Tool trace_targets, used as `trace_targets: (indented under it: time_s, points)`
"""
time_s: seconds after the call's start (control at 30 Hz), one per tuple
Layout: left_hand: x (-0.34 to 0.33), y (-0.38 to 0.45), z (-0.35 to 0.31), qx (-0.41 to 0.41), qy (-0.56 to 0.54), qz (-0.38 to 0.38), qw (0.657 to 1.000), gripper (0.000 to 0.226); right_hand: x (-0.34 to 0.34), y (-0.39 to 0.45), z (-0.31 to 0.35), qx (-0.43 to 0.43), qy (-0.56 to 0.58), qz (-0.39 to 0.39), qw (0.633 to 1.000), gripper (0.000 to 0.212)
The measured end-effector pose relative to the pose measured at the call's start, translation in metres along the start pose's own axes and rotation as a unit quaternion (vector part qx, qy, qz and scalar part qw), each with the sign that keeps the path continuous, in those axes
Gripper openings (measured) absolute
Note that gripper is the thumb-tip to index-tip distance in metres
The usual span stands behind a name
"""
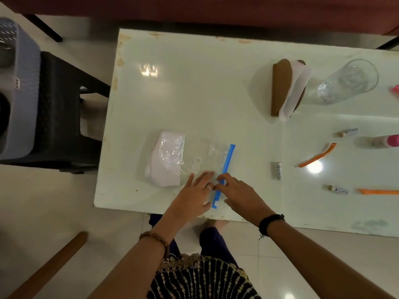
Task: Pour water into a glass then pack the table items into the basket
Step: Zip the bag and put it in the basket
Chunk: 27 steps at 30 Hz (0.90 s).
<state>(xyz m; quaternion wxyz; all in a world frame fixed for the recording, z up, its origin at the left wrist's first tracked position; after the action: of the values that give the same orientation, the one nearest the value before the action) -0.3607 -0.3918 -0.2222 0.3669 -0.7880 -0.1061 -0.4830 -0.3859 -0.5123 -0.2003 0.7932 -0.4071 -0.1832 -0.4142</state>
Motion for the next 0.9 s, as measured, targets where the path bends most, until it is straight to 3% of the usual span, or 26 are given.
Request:
trace_targets:
  time_s: [0.17, 0.37, 0.4, 0.47, 0.53, 0.63, 0.73, 0.83, 0.9]
  points:
    - [-0.009, 0.0, 0.001, -0.012, 0.028, -0.004, 1.0, 0.076, 0.006, 0.015, 0.002, 0.046, -0.022, -0.015, 0.999, 0.021]
    - [-0.001, -0.009, -0.002, -0.018, 0.012, -0.109, 0.994, 0.051, 0.006, 0.022, -0.003, 0.077, -0.052, -0.009, 0.996, 0.015]
    - [0.004, -0.012, -0.002, -0.02, 0.007, -0.138, 0.99, 0.041, 0.007, 0.024, -0.004, 0.069, -0.038, -0.005, 0.997, 0.014]
    - [0.016, -0.019, 0.003, 0.025, -0.064, -0.199, 0.978, 0.024, 0.017, 0.026, -0.008, 0.0, 0.095, -0.011, 0.995, 0.01]
    - [0.033, -0.029, 0.018, 0.154, -0.226, -0.259, 0.926, 0.014, 0.029, 0.028, -0.009, -0.075, 0.303, -0.049, 0.949, 0.007]
    - [0.057, -0.041, 0.033, 0.256, -0.433, -0.31, 0.807, 0.013, 0.051, 0.028, 0.005, -0.09, 0.403, -0.101, 0.905, 0.008]
    - [0.087, -0.047, 0.044, 0.26, -0.505, -0.326, 0.756, 0.019, 0.074, 0.03, 0.03, -0.075, 0.42, -0.136, 0.894, 0.01]
    - [0.116, -0.048, 0.057, 0.234, -0.58, -0.352, 0.696, 0.016, 0.096, 0.031, 0.054, -0.078, 0.479, -0.189, 0.854, 0.01]
    - [0.135, -0.046, 0.065, 0.214, -0.601, -0.363, 0.679, 0.015, 0.109, 0.031, 0.069, -0.084, 0.505, -0.221, 0.83, 0.012]
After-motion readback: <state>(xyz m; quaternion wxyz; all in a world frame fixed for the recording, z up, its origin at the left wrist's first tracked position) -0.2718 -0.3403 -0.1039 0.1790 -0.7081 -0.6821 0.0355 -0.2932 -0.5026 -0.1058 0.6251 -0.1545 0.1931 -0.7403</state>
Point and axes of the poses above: each hand's wrist, its own y-axis towards the middle knuckle, its own x-axis out of the back of the hand, z = x × y, the point moved 5 cm from there along y, towards the middle knuckle, and after that the axes turned 13 degrees about y, right-handed, at the moved point
